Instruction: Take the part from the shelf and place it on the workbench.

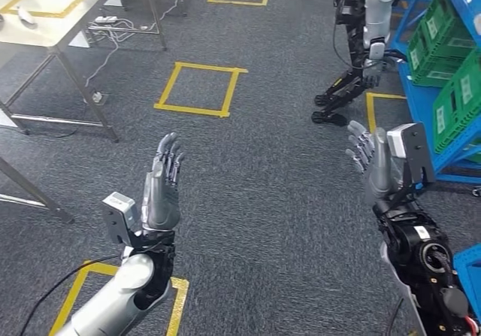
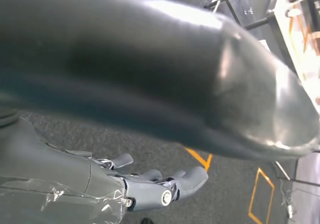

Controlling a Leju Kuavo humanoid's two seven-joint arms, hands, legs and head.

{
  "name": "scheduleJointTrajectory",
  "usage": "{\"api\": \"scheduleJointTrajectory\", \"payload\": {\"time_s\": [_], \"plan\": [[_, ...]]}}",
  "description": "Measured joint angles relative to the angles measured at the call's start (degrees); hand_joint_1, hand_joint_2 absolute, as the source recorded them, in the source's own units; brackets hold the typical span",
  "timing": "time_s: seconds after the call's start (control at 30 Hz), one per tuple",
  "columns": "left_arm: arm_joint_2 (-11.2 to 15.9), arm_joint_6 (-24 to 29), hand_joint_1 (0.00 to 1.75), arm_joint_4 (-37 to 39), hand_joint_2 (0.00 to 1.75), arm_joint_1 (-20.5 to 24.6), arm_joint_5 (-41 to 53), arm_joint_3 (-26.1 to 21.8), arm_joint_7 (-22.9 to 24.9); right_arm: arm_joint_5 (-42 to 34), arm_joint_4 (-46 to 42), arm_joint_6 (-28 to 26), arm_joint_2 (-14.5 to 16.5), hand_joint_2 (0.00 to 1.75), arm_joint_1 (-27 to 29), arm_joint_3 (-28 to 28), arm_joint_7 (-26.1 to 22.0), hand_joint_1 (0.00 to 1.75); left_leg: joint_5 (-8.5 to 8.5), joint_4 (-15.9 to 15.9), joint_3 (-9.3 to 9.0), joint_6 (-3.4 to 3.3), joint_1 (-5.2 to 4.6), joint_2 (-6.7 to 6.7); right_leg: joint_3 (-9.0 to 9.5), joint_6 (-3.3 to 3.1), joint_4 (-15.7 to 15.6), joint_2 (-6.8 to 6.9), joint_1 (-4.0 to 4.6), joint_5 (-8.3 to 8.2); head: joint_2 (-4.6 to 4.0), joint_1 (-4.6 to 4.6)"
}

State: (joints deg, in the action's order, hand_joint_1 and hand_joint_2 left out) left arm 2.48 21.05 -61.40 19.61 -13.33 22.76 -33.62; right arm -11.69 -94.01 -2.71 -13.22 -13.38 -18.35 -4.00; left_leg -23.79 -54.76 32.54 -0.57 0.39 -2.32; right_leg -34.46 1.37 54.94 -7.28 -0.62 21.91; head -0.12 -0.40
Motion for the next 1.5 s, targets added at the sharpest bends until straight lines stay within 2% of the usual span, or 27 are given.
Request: {"api": "scheduleJointTrajectory", "payload": {"time_s": [0.07,0.13,0.2,0.23,0.27,0.33,0.4,0.43,0.5,0.57,0.67,0.7,0.73,0.77,0.8,0.87,0.93,1.0,1.03,1.1,1.17,1.23,1.27,1.3,1.37,1.43,1.5], "plan": [[-0.2,0.0,0.0,0.0,0.0,0.1,0.0,0.0,0.0,0.0,0.0,0.1,0.0,0.0,0.0,0.1,-0.2,0.0,0.25,0.6,-0.54,-0.46,0.19,1.16,-1.0,0.59,2.4,2.56,0.09,1.52,0.01,0.35],[-0.3,0.0,0.0,0.0,0.0,0.0,0.1,0.0,0.0,0.0,-0.1,0.1,-0.1,0.0,0.0,0.1,-0.3,0.0,0.23,0.9,-0.87,-0.73,0.18,2.34,-4.21,1.18,9.6,5.73,0.0,5.27,0.0,1.05],[-0.3,0.0,0.0,0.1,0.0,-0.4,0.1,0.0,0.1,0.1,-0.1,0.1,-0.1,0.0,0.4,0.1,-0.3,0.0,0.07,0.9,-0.97,-0.73,0.14,3.6,-7.59,1.75,16.5,6.61,-0.43,7.89,0.01,1.62],[-0.3,0.0,0.0,0.1,0.0,-0.5,0.2,0.0,0.2,0.1,-0.1,0.1,-0.1,0.0,0.6,0.2,-0.2,0.0,-0.06,0.9,-1.05,-0.64,0.15,4.22,-7.9,1.99,17.1,6.79,-0.64,7.62,0.01,1.9],[-0.3,0.0,0.0,0.1,0.0,-0.6,0.3,0.0,0.3,0.1,-0.2,0.1,-0.1,0.0,0.8,0.2,-0.2,0.0,-0.21,0.8,-1.19,-0.49,0.18,4.81,-6.97,2.19,15.3,7.07,-0.85,6.27,0.01,2.18],[-0.4,0.0,0.0,0.1,0.0,-0.7,0.4,0.0,0.5,0.1,-0.6,0.0,-0.2,0.0,1.0,0.4,-0.1,0.0,-0.71,0.7,-1.65,0.06,0.12,5.89,-2.59,2.4,7.0,9.12,-0.9,2.47,0.0,2.68],[-0.4,0.0,0.0,0.1,0.0,-0.7,0.4,0.0,0.6,0.1,-1.0,0.0,-0.3,0.0,1.3,0.6,0.0,0.0,-1.15,0.5,-1.96,0.71,-0.16,6.77,0.32,1.72,1.2,10.59,-0.54,0.65,-0.01,2.95],[-0.4,0.1,0.0,0.1,0.0,-0.7,0.4,0.0,0.6,0.1,-1.1,-0.1,-0.3,0.0,1.4,0.7,0.0,0.0,-1.29,0.5,-2.05,0.98,-0.33,7.2,0.52,1.2,0.5,10.57,-0.31,0.75,-0.01,2.88],[-0.4,0.1,0.0,0.1,0.0,-0.7,0.5,0.1,0.7,0.1,-1.3,-0.1,-0.4,0.0,1.9,0.8,0.1,0.0,-1.58,0.6,-2.28,1.51,-0.27,7.96,0.41,0.13,0.4,9.16,-0.22,0.7,-0.01,2.45],[-0.4,0.1,0.0,0.1,0.0,-0.8,0.6,0.1,0.8,0.0,-1.7,-0.2,-0.4,0.0,2.0,0.9,0.1,0.0,-3.21,-1.6,-1.61,1.99,0.02,6.45,0.59,-0.73,0.2,8.02,-0.3,0.58,-0.01,1.99],[-0.4,0.2,0.0,0.0,0.0,-1.3,0.7,0.1,1.3,-0.1,-2.3,-0.5,-0.5,0.0,2.3,0.9,0.6,0.0,-8.42,-12.9,4.03,2.07,0.14,3.05,0.61,-1.56,0.1,6.29,-0.21,0.49,0.0,1.02],[-0.4,0.3,0.0,0.0,0.0,-1.6,0.7,0.1,1.5,-0.1,-2.5,-0.7,-0.5,0.0,2.5,0.9,0.8,0.0,-9.31,-16.3,6.01,1.99,0.1,2.76,0.59,-1.66,0.1,5.57,-0.08,0.49,0.0,0.7],[-0.3,0.4,0.0,0.0,0.0,-1.8,0.8,0.2,1.7,-0.2,-2.6,-0.9,-0.5,0.0,2.7,0.9,1.0,0.0,-9.08,-17.7,7.13,1.82,0.06,2.61,0.61,-1.72,0.1,4.82,0.05,0.5,-0.01,0.43],[-0.3,0.4,0.0,-0.1,0.0,-1.9,0.8,0.2,1.8,-0.3,-2.8,-1.0,-0.6,0.0,2.9,0.9,1.2,0.0,-7.71,-16.6,7.05,1.55,0.02,2.46,0.66,-1.76,0.1,4.06,0.16,0.5,-0.01,0.24],[-0.3,0.4,0.0,-0.2,0.0,-1.9,0.8,0.2,1.9,-0.3,-3.0,-1.1,-0.6,0.0,2.9,0.9,1.4,0.0,-5.55,-13.5,5.87,1.19,-0.03,2.1,0.77,-1.76,0.1,3.32,0.23,0.51,-0.01,0.08],[-0.3,0.4,0.0,-0.4,0.0,-1.6,0.9,0.2,2.1,-0.3,-3.3,-1.1,-0.9,0.0,2.9,1.0,1.5,0.0,-1.52,-5.0,2.22,0.44,-0.14,0.02,0.8,-1.64,0.2,2.01,0.29,0.53,0.01,-0.15],[-0.2,0.4,0.0,-0.7,0.0,-1.2,0.9,0.2,2.3,-0.3,-3.6,-1.1,-1.1,0.0,2.9,1.0,1.6,0.0,-0.23,-0.5,0.18,0.18,-0.32,-1.34,0.52,-1.17,0.2,0.81,0.2,0.46,0.01,-0.17],[-0.3,0.5,0.0,-0.8,0.0,-0.9,0.9,0.3,2.4,-0.3,-3.6,-1.1,-1.3,0.0,2.8,1.0,1.6,0.0,-0.25,0.2,-0.19,0.04,-0.37,-0.51,0.25,-0.47,0.1,-0.21,0.01,0.28,0.0,-0.18],[-0.4,0.5,0.0,-0.8,0.0,-0.7,0.8,0.3,2.4,-0.3,-3.7,-1.1,-1.4,0.0,2.7,1.0,1.6,0.0,-0.09,0.6,-0.43,-0.17,-0.29,0.07,0.13,-0.21,0.3,0.34,0.01,0.44,0.01,-0.17],[-0.5,0.5,0.0,-0.9,0.0,-0.4,0.7,0.3,2.4,-0.3,-3.6,-0.9,-1.5,0.0,2.2,1.0,1.6,0.0,0.23,1.3,-0.97,-0.61,-0.06,1.4,-1.4,0.32,3.8,3.32,0.15,2.67,0.0,0.29],[-0.6,0.6,0.0,-0.9,0.0,-0.4,0.5,0.3,2.2,-0.3,-3.6,-0.7,-1.6,0.0,1.9,0.9,1.5,0.0,0.2,1.5,-1.17,-0.82,-0.1,2.66,-4.89,0.92,11.6,6.08,-0.05,6.67,-0.01,0.92],[-0.6,0.7,0.0,-0.9,0.0,-0.7,0.3,0.3,2.1,-0.3,-3.4,-0.5,-1.6,0.0,1.8,0.7,1.5,0.0,0.05,1.5,-1.23,-0.7,-0.07,3.89,-7.41,1.54,17.0,6.69,-0.59,8.38,-0.01,1.4],[-0.6,0.8,0.0,-0.9,0.0,-0.8,0.1,0.3,2.1,-0.3,-3.3,-0.4,-1.6,0.0,1.8,0.7,1.5,0.0,-0.06,1.5,-1.3,-0.56,-0.03,4.46,-7.08,1.84,16.4,6.94,-0.88,7.58,-0.01,1.67],[-0.6,0.8,0.0,-0.9,0.0,-0.8,0.0,0.3,2.0,-0.4,-3.2,-0.4,-1.6,0.0,1.7,0.6,1.5,0.0,-0.23,1.4,-1.44,-0.33,0.04,5.01,-5.53,2.11,13.5,7.4,-1.14,5.83,-0.01,1.94],[-0.5,0.9,0.0,-0.9,0.0,-0.9,-0.2,0.3,1.9,-0.3,-3.1,-0.4,-1.6,0.0,1.5,0.4,1.3,0.0,-0.72,1.1,-1.69,0.38,-0.07,5.9,-1.16,2.4,5.2,9.48,-1.27,2.3,-0.01,2.5],[-0.4,0.8,0.0,-0.9,0.0,-0.9,-0.3,0.3,1.7,-0.2,-3.1,-0.5,-1.6,0.0,1.3,0.1,1.2,0.0,-1.1,0.8,-1.78,1.03,-0.39,6.7,0.82,1.7,1.0,10.42,-1.04,1.17,-0.01,2.57],[-0.3,0.6,0.0,-0.8,0.0,-0.9,-0.5,0.3,1.3,-0.1,-2.9,-0.7,-1.6,0.0,1.0,-0.2,0.9,0.0,-1.25,0.9,-1.88,1.56,-0.35,7.58,0.65,0.53,0.8,9.28,-0.77,1.27,0.0,2.09]]}}
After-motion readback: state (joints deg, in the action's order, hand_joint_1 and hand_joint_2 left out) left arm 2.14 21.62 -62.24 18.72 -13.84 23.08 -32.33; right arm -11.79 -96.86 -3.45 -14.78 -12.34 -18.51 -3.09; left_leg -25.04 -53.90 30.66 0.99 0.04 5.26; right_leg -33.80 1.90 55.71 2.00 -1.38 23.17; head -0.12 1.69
